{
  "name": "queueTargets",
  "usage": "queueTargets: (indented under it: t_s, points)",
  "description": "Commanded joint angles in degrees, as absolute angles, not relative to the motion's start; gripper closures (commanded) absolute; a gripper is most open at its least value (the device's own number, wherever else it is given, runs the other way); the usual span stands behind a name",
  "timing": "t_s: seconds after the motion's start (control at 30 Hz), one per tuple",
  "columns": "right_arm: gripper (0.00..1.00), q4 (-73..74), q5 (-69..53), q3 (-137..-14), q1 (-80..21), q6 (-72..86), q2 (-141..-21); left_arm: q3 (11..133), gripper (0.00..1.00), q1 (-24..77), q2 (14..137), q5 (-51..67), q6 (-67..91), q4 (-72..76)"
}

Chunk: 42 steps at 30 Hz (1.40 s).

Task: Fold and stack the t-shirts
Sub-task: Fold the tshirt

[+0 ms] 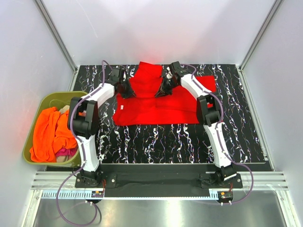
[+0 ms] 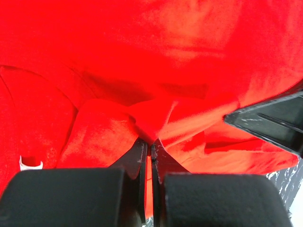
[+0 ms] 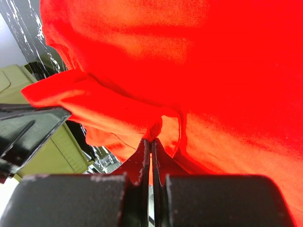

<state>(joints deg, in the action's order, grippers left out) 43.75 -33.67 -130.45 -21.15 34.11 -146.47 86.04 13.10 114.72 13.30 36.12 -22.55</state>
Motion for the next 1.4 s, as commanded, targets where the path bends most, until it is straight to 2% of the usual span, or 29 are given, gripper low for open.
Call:
queueTargets:
  t_s: [0.0, 0.6, 0.67, 0.8, 0.87, 0.93, 1.1, 1.3, 1.37]
  points:
    - [0.99, 45.5, -33.3, -134.5, -19.6, 33.6, -147.0, 89.0, 1.00, 12.6, 115.6, 12.6, 36.2, -21.0]
    - [0.93, 46.6, -34.9, -144.0, -18.7, 34.9, -153.5, 92.1, 0.99, 11.7, 118.7, 12.0, 36.0, -20.7]
    - [0.87, 46.8, -34.9, -145.4, -18.3, 35.2, -153.9, 93.2, 0.93, 11.7, 119.7, 12.0, 34.1, -20.7]
    - [0.59, 49.9, -32.5, -148.5, -15.7, 37.0, -152.2, 96.9, 0.59, 11.8, 118.0, 6.9, 29.2, -26.0]
    - [0.50, 54.7, -30.6, -148.6, -14.2, 35.3, -148.9, 95.1, 0.53, 11.8, 112.6, 3.3, 27.1, -27.1]
    - [0.39, 58.2, -26.9, -145.9, -14.0, 33.3, -145.7, 89.2, 0.48, 11.8, 108.0, 2.1, 26.5, -27.1]
    - [0.35, 59.4, -25.8, -126.7, -14.6, 29.2, -131.7, 73.9, 0.48, 11.8, 96.0, 3.4, 26.3, -26.8]
    - [0.38, 50.8, -27.1, -100.4, -16.0, 27.0, -118.6, 63.7, 0.62, 11.7, 92.6, 8.7, 27.1, -24.7]
    - [0.46, 46.9, -27.4, -95.9, -16.2, 28.0, -116.3, 62.9, 0.63, 11.6, 93.5, 9.0, 26.9, -24.1]
